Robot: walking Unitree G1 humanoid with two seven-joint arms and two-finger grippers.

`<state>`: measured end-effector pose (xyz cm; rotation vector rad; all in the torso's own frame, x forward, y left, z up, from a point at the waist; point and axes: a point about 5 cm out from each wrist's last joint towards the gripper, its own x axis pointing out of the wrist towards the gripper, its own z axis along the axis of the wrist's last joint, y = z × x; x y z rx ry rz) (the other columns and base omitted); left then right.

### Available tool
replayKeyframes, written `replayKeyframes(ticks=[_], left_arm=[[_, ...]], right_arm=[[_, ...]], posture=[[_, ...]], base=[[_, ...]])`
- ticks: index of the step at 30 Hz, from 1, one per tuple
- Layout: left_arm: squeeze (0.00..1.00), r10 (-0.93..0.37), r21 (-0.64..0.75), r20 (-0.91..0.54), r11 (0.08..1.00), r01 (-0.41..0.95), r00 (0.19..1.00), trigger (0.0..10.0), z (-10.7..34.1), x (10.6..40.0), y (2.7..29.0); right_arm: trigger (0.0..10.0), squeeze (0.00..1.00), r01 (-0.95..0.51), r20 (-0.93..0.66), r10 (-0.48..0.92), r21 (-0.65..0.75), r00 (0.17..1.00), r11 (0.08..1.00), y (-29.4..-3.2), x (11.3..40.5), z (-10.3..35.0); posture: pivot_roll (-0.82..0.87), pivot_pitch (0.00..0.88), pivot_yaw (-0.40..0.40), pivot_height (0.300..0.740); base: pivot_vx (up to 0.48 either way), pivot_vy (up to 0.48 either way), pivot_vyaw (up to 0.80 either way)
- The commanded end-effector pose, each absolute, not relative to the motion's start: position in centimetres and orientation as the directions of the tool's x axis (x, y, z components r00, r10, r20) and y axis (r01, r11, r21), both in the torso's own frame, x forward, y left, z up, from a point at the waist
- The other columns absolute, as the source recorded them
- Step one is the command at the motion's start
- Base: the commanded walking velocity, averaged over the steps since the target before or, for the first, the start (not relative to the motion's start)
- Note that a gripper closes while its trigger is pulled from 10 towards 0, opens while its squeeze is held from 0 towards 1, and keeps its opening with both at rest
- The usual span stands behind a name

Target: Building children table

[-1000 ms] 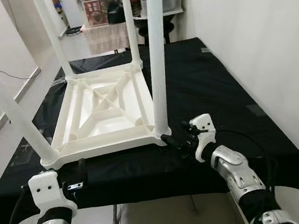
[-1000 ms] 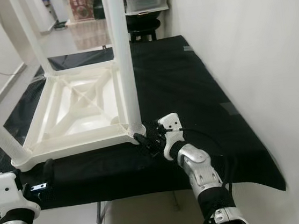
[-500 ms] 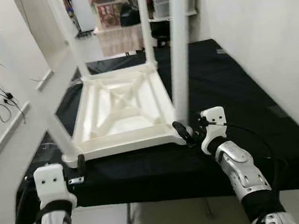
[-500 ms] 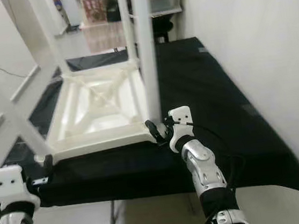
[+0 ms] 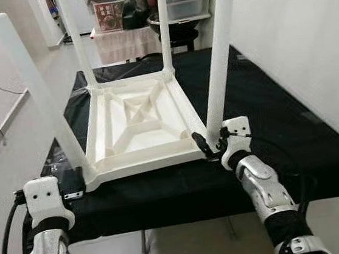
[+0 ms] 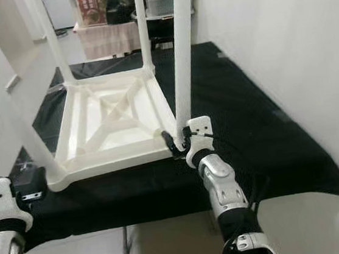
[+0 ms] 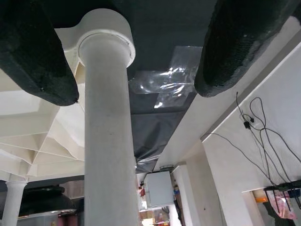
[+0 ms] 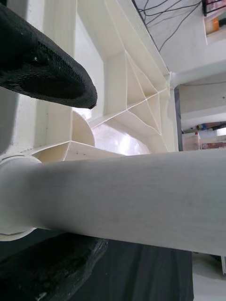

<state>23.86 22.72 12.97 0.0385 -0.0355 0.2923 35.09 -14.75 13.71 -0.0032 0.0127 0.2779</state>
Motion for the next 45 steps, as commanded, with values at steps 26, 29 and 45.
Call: replayKeyframes(ticks=[26, 29, 45], left_arm=[[0.0, 0.255, -0.021, -0.025, 0.967, -0.256, 0.967, 10.0, 12.7, 25.9, 27.0], [0.0, 0.255, -0.021, -0.025, 0.967, -0.256, 0.967, 10.0, 12.7, 25.9, 27.0], [1.0, -0.028, -0.073, -0.024, 0.997, 0.026, 0.999, 10.0, 13.1, 27.8, 23.5]], right_arm=[[10.0, 0.0, -0.408, 0.083, 0.407, -0.007, 0.91, 0.913, -13.0, 35.9, 18.0], [10.0, 0.0, -0.408, 0.083, 0.407, -0.007, 0.91, 0.913, -13.0, 35.9, 18.0], [10.0, 0.0, -0.485, 0.152, 0.478, 0.012, 0.865, 0.874, -11.6, 34.5, 20.6]], posture=[[-0.03, 0.093, 0.019, 0.74], [-0.03, 0.093, 0.019, 0.74], [-0.06, 0.191, 0.037, 0.74]], base=[[0.0, 0.0, 0.0], [0.0, 0.0, 0.0], [0.0, 0.0, 0.0]])
